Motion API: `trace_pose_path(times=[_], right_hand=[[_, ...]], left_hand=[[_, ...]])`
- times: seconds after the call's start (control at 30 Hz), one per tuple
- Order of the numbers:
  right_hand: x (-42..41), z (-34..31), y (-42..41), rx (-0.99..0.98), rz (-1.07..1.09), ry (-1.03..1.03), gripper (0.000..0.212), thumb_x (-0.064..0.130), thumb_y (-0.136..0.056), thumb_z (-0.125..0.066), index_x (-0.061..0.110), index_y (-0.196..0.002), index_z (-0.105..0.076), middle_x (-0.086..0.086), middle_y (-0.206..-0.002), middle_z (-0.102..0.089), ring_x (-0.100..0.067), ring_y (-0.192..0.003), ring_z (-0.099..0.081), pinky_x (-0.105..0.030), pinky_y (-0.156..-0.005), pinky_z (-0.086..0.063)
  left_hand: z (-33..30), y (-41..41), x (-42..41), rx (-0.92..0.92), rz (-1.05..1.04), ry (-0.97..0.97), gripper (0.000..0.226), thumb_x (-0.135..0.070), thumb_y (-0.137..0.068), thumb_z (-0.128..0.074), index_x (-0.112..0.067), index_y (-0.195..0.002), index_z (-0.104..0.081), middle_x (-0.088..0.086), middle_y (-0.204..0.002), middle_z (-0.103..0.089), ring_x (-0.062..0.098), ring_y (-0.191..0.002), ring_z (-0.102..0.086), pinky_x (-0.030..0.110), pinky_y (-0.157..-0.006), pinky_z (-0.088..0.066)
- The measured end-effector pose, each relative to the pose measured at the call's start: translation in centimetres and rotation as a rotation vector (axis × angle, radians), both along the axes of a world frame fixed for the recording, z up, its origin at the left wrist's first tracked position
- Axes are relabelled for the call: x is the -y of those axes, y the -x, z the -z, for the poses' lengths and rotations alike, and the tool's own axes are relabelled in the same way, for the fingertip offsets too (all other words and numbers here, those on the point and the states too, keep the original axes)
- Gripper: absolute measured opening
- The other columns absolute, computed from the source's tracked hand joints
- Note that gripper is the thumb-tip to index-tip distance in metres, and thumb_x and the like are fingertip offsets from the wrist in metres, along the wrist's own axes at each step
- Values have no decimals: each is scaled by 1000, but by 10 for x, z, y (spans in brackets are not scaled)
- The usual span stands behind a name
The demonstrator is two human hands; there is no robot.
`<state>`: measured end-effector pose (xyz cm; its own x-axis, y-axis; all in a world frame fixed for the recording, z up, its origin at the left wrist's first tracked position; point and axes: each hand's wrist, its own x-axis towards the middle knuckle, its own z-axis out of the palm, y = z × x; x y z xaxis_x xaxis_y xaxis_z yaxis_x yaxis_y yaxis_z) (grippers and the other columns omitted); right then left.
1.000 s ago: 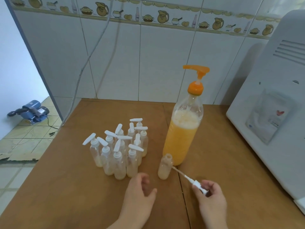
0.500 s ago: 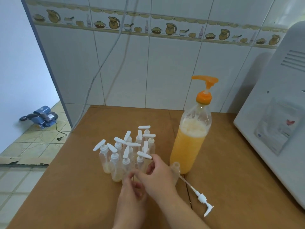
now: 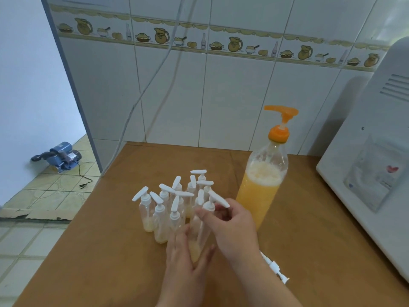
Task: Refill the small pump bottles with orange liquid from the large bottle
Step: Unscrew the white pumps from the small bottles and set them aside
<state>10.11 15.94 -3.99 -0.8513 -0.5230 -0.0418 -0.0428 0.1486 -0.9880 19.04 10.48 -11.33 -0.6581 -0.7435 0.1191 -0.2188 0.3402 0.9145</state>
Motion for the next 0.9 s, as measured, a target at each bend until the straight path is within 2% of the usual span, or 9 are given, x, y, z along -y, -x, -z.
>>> trace_pose_path(times=[0.1, 0.2, 0.27, 0.37, 0.47, 0.57, 0.67, 0.77, 0.9], right_hand=[[-13, -23, 2, 157, -117, 55, 17, 19, -74, -78, 10, -85, -68, -2, -70, -58, -8, -60, -53, -14, -53, -45], [-28, -36, 16, 116, -175, -27, 23, 17, -79, -73, 20, -101, -70, -3, -88, -64, -12, -82, -58, -17, -74, -48], [-37, -41, 23, 98, -123, 17, 40, 12, -80, -71, 29, -116, -62, 0, -93, -65, -10, -90, -60, -15, -75, -45], [-41, -47, 16, 162, -207, 62, 78, 22, -70, -77, 35, -136, -38, 2, -99, -72, -5, -99, -64, -15, -75, -43], [-40, -42, 12, 38, -148, -40, 90, 22, -66, -82, 35, -140, -33, 10, -99, -71, -6, -102, -62, -28, -89, -48], [-48, -45, 20, -1, -13, -32, 81, 15, -71, -79, 35, -137, -36, 10, -93, -72, -4, -94, -63, -21, -77, -47], [-47, -44, 13, -77, -145, -73, 52, 13, -71, -80, 34, -113, -58, 4, -90, -71, -4, -83, -63, -19, -73, -51], [-47, -42, 10, -245, -85, -79, 30, 7, -74, -77, 31, -91, -68, 5, -81, -70, -3, -66, -59, -17, -64, -51], [-72, -55, 28, -255, 94, 52, 27, 10, -71, -78, 28, -89, -68, 6, -81, -69, -13, -69, -61, -24, -63, -54]], left_hand=[[-18, -1, 2, -133, 221, -171, 34, -54, -81, -56, -42, -112, -49, -34, -108, -60, -14, -107, -52, 11, -81, -41], [-23, -6, 5, -229, 351, -312, 58, -61, -70, -60, -22, -113, -58, -17, -103, -68, -2, -99, -61, 9, -79, -44], [-20, -8, 8, -246, 336, -281, 71, -69, -66, -60, -20, -116, -58, -14, -105, -68, 2, -103, -61, 15, -85, -45], [-19, -5, 8, -135, 427, -224, 64, -68, -68, -57, -30, -119, -56, -18, -111, -66, 1, -107, -60, 26, -91, -45], [-19, -3, 5, -194, 437, -300, 76, -74, -63, -63, -21, -117, -58, -10, -106, -68, 5, -105, -61, 19, -86, -45], [-16, -3, 9, -192, 351, -353, 85, -75, -58, -64, -15, -118, -57, -6, -110, -67, 4, -108, -60, 21, -91, -46], [-14, -2, 9, -52, 439, -295, 64, -69, -69, -61, -34, -122, -54, -9, -122, -61, 5, -118, -54, 34, -101, -42], [-10, 3, 9, 146, 427, -117, 32, -60, -80, -59, -49, -108, -50, -9, -114, -54, 1, -106, -50, 21, -85, -39], [-3, 15, 10, 223, 237, -143, 23, -33, -83, -68, -34, -93, -47, -10, -98, -58, 1, -86, -54, 15, -66, -36]])
